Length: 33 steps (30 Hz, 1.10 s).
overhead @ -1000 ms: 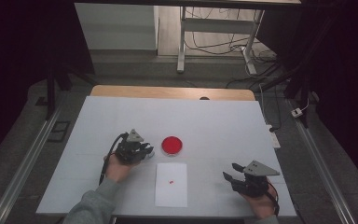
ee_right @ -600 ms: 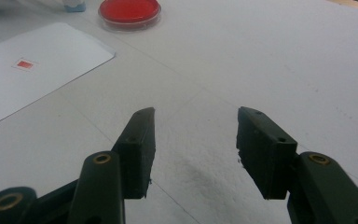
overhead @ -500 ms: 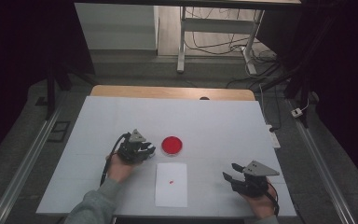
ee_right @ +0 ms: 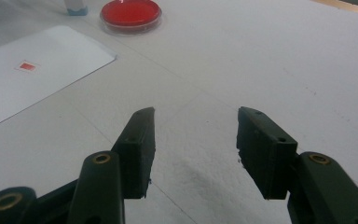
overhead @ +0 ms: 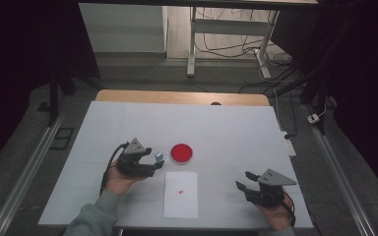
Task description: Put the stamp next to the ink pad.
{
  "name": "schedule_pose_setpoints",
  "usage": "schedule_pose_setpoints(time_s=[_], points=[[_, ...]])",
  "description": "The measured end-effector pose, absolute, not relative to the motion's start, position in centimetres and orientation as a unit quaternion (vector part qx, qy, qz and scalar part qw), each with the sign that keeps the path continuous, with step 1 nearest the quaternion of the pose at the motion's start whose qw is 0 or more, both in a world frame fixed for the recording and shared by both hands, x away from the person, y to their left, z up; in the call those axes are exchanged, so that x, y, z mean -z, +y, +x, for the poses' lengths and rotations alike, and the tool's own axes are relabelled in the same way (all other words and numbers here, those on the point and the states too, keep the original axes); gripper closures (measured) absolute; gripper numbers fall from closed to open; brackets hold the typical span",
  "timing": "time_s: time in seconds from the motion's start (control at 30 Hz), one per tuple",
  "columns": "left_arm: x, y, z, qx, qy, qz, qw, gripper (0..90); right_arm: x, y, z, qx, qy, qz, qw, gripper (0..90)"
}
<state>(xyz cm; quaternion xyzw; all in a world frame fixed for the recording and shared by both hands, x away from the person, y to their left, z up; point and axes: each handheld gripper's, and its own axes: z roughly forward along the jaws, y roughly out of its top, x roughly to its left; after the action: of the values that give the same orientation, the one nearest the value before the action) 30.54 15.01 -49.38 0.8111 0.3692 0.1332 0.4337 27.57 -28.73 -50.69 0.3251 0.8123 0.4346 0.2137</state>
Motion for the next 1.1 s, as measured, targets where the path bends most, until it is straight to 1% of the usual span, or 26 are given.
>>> schedule_pose_setpoints(time_s=[0.13,0.27,0.67,0.9,1.1], points=[[49.1,15.7,29.2,-0.132,0.366,0.807,0.445,28.1,50.7,-28.9,27.6,-0.439,0.812,0.319,0.214,46.3],[49.3,16.3,27.9,-0.131,0.364,0.812,0.437,27.8,50.6,-29.0,27.6,-0.44,0.813,0.316,0.215,46.3],[49.8,19.5,24.2,-0.13,0.378,0.803,0.442,28.1,50.7,-29.4,27.7,-0.439,0.814,0.31,0.22,46.1],[50.2,20.6,23.5,-0.124,0.385,0.802,0.44,28.5,50.7,-29.5,27.7,-0.436,0.814,0.309,0.226,46.1],[50.3,20.5,23.5,-0.122,0.387,0.802,0.439,28.6,50.7,-29.4,27.7,-0.435,0.816,0.306,0.226,46.1]])
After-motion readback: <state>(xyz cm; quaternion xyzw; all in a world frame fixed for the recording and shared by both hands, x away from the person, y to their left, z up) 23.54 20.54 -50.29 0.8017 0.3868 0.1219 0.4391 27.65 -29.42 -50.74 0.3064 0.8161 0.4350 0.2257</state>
